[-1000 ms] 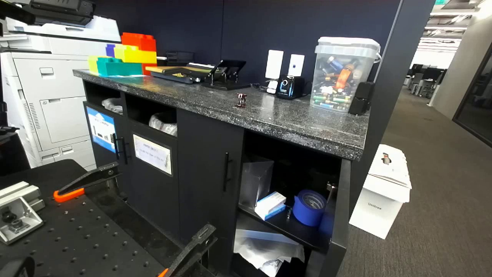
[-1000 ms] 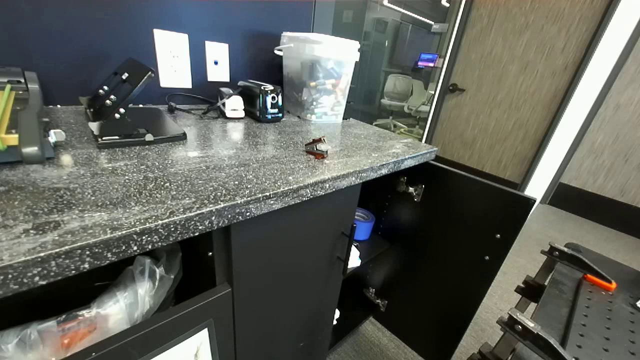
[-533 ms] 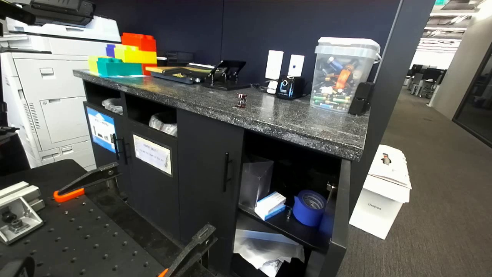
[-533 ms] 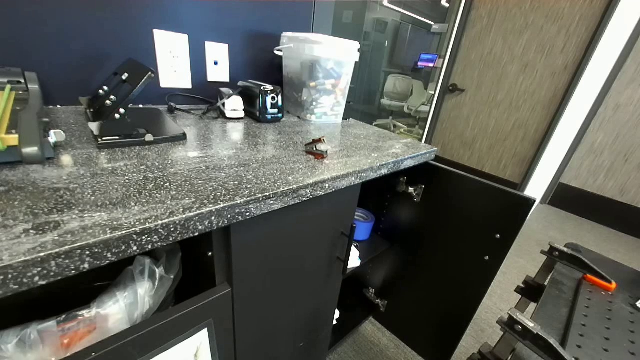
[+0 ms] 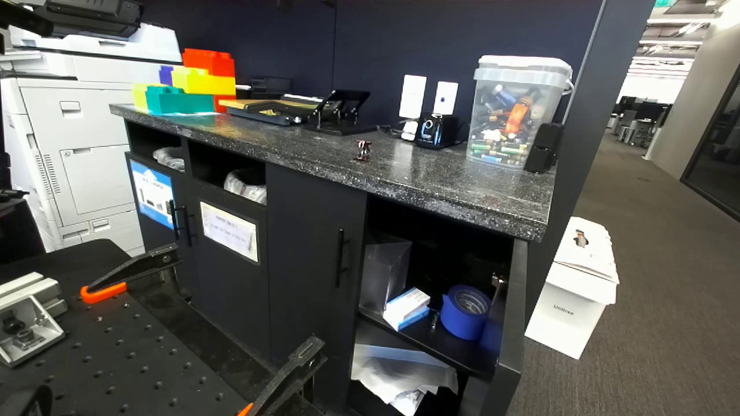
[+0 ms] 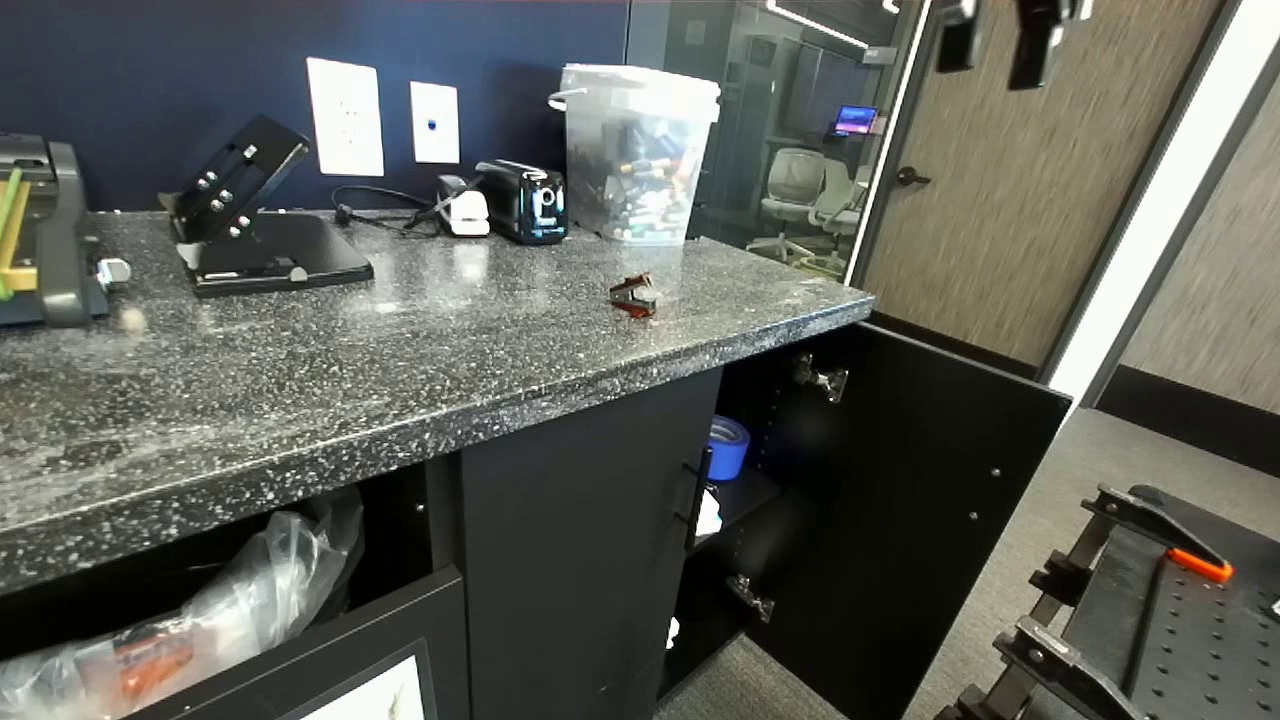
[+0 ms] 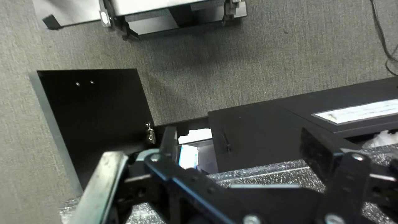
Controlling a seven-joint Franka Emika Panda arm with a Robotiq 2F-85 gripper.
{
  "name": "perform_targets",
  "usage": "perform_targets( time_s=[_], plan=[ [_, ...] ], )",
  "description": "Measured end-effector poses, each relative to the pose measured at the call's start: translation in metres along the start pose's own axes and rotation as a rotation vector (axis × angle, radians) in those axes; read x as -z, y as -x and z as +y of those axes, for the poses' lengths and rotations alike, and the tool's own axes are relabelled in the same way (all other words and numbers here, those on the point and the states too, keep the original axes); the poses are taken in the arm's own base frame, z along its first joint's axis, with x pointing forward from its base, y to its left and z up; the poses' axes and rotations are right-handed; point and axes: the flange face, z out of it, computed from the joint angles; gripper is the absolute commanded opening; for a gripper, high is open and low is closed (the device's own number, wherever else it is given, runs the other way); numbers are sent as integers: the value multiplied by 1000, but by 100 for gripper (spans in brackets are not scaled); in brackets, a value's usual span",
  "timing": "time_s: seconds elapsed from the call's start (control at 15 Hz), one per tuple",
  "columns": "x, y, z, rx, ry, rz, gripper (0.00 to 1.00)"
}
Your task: Pick up the object from the countertop and move it to the right.
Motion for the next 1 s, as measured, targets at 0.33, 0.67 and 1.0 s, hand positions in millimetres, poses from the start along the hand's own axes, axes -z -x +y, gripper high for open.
perform_targets(
  time_s=[0.33, 0.67, 1.0],
  plan=[
    [-21, -94, -26, -2, -60, 64, 100],
    [-71, -171, -48, -64, -89, 110, 100],
    [-130, -220, -70, -104, -88, 111, 100]
  ],
)
